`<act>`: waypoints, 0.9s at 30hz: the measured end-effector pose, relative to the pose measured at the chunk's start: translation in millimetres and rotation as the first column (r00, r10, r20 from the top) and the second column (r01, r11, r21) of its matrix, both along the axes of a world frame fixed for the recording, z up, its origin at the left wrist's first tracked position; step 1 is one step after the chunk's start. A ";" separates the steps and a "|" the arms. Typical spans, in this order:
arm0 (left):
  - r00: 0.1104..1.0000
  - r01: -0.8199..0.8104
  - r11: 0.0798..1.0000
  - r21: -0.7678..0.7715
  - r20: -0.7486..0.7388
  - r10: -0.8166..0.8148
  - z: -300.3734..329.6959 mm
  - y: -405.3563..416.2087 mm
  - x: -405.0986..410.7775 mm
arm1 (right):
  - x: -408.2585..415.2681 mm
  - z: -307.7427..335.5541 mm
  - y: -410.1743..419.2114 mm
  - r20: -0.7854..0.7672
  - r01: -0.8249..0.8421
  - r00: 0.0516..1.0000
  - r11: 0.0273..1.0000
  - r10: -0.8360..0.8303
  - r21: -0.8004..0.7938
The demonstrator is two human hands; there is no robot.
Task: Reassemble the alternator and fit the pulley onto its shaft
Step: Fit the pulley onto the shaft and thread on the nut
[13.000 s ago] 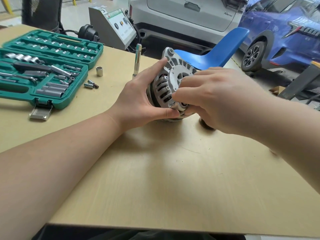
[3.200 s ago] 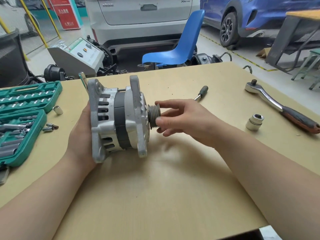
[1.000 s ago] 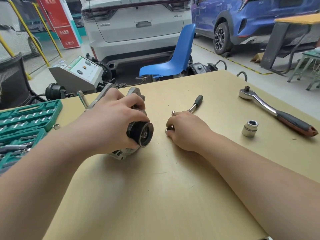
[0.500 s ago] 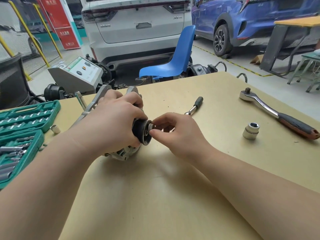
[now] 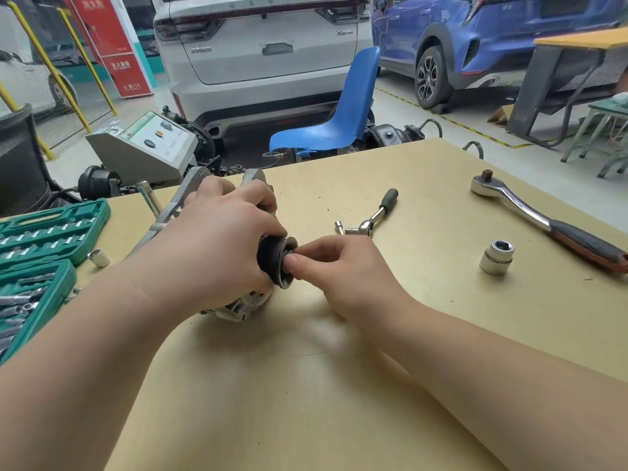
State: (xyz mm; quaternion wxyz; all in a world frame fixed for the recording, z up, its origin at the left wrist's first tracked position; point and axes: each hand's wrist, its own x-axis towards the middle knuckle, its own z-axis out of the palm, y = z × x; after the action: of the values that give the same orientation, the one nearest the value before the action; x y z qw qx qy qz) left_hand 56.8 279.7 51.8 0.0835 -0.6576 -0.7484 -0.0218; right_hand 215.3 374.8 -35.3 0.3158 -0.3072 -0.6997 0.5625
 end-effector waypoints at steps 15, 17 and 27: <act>0.999 0.012 1.000 -0.005 -0.048 -0.013 0.0 -0.4 1.2 | 2.8 2.8 -5.3 0.099 -0.007 0.995 0.980 -0.013 0.197; 0.998 -0.007 1.000 -0.020 -0.063 0.006 1.2 -1.3 3.9 | 5.3 5.0 -5.3 0.128 -0.027 0.992 0.968 -0.006 0.251; 0.999 0.008 1.000 -0.024 -0.052 -0.010 2.0 -3.8 5.7 | 7.2 5.4 -8.2 0.158 0.009 0.980 0.830 -0.117 0.557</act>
State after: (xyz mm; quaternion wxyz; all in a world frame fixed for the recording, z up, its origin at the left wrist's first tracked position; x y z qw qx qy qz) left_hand 62.5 275.9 53.8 0.0950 -0.6623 -0.7432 0.0041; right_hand 222.5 366.6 -29.9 0.3430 -0.2767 -0.8482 0.2938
